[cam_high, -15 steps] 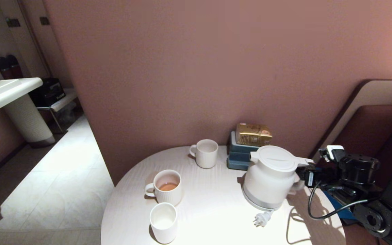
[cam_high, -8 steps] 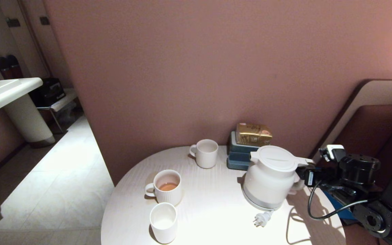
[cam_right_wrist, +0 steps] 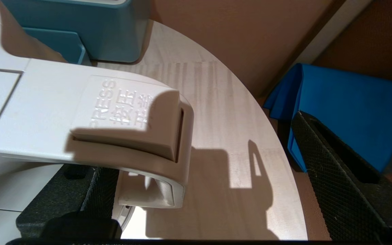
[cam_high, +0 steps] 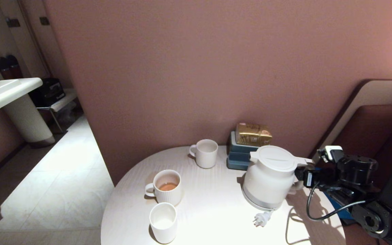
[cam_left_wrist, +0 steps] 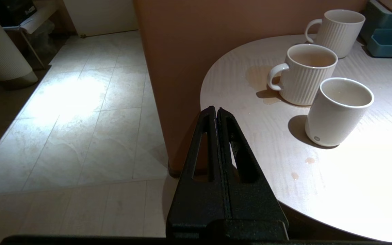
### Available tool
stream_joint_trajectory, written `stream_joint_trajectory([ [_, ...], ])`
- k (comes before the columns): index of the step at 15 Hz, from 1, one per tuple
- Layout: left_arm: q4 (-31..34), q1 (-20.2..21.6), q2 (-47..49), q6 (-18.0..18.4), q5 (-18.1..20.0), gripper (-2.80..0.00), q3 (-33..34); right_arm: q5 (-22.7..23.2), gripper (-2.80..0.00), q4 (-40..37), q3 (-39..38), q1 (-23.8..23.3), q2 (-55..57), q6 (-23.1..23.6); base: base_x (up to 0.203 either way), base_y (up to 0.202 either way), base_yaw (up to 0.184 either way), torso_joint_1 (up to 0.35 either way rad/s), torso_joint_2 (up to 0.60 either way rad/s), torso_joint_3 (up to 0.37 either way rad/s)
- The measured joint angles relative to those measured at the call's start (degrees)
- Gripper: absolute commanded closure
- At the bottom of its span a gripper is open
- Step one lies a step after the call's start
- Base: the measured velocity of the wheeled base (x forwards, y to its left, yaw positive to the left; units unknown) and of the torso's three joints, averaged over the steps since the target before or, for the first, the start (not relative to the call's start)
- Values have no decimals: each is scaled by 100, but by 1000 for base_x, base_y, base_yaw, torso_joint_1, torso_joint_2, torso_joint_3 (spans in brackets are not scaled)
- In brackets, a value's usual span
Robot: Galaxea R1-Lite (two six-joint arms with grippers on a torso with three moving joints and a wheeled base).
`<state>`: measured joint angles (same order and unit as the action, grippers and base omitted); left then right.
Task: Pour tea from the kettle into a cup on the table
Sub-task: Pick up the kettle
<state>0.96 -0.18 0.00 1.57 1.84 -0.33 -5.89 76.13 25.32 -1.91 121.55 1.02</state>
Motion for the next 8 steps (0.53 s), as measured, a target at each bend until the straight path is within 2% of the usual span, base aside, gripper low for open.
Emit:
stream_joint_trajectory([
  [1, 0, 0, 0, -1, -2, 0, -2, -1, 0, 5, 1, -6, 6, -1, 0, 0, 0, 0, 0, 0],
  [8, 0, 0, 0, -1, 0, 0, -1, 33, 0, -6, 98, -10, 55, -6, 0, 0, 0, 0, 0, 0],
])
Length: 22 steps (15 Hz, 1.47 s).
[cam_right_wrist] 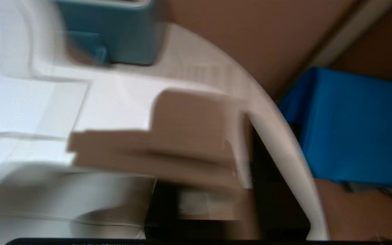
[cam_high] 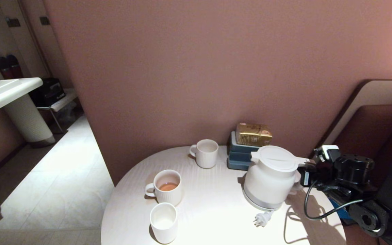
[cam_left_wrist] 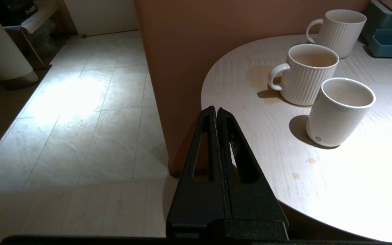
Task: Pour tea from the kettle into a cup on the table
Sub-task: Pick up the kettle
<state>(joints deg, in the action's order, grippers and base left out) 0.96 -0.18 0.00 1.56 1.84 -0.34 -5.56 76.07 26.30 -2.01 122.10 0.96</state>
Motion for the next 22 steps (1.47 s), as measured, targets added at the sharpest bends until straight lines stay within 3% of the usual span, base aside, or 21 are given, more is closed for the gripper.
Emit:
stream_joint_trajectory([
  [13, 0, 0, 0, 1, 0, 0, -1, -20, 0, -53, 165, 11, -8, -185, 0, 0, 0, 0, 0, 0],
  [22, -2, 0, 0, 0, -1, 0, -1, -41, 0, -2100, 1483, 117, -897, -773, 0, 0, 0, 0, 0, 0],
])
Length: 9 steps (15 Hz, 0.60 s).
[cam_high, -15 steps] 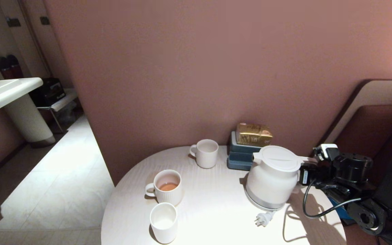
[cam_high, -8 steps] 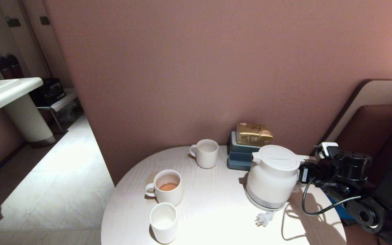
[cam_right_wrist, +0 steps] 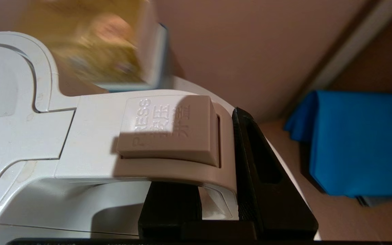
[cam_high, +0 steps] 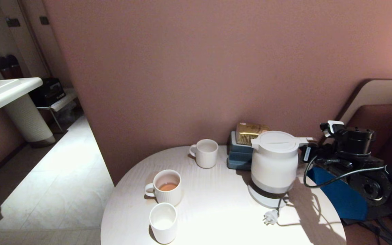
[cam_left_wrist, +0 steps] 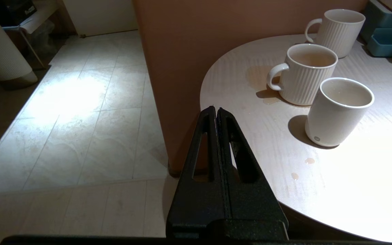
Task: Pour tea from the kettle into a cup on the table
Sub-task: Pick up the kettle, then pour water into the cup
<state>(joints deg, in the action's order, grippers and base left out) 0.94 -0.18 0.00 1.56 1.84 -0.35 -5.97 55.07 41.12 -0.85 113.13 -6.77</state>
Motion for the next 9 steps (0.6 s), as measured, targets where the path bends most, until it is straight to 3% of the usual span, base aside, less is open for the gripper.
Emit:
stream_joint_trajectory([
  [4, 0, 0, 0, 0, 1, 0, 0, -30, 0, -376, 173, 358, -388, -22, 0, 0, 0, 0, 0, 0],
  [9, 0, 0, 0, 1, 0, 0, 0, -528, 0, -755, 217, 1493, -712, -11, 0, 0, 0, 0, 0, 0],
])
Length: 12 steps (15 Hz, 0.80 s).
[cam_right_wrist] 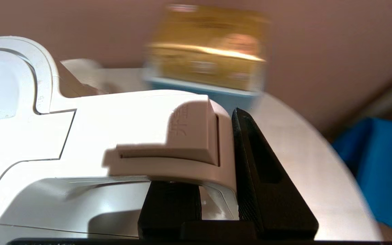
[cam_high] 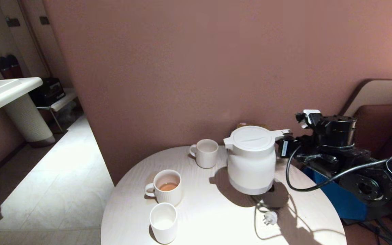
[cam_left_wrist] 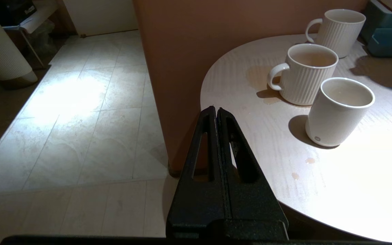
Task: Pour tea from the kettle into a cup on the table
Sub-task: Pour water into the cup
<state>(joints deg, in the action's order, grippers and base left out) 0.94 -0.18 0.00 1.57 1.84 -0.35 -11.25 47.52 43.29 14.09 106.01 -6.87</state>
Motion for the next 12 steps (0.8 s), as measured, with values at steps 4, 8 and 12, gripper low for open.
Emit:
stream_joint_trajectory([
  [4, 2, 0, 0, 2, 1, 0, 0, -511, 0, -283, 347, 855, 147, 29, 0, 0, 0, 0, 0, 0],
  [8, 0, 0, 0, -1, -1, 0, 0, -663, 0, -655, 885, 1188, 485, 387, 0, 0, 0, 0, 0, 0],
  [12, 2, 0, 0, -1, 0, 0, 0, -835, 0, -1238, 1468, 1552, 666, 459, 0, 0, 0, 0, 0, 0],
])
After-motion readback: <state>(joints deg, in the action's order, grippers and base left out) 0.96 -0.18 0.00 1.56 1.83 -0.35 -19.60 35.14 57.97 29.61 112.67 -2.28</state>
